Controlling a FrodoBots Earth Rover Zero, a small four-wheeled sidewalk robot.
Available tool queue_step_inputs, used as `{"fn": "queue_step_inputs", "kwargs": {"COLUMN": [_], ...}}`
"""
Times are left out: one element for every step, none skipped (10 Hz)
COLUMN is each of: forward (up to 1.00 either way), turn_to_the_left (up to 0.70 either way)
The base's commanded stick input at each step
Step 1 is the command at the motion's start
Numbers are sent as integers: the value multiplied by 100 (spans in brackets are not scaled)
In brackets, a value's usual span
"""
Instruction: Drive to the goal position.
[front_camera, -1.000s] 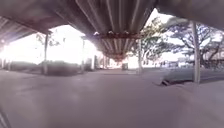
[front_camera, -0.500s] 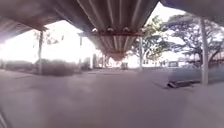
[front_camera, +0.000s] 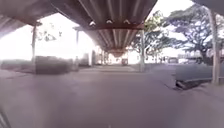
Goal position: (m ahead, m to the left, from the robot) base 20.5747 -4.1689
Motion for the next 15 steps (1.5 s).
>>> {"fn": "queue_step_inputs", "kwargs": {"forward": [85, 85, 85, 85, 85, 85, 85, 85, 85, 85, 85, 85, 85, 85, 85], "turn_to_the_left": [0, 0, 0, 0, 0, 0, -31, -33, -29, -21, -12, -4, 0, 0, 0]}}
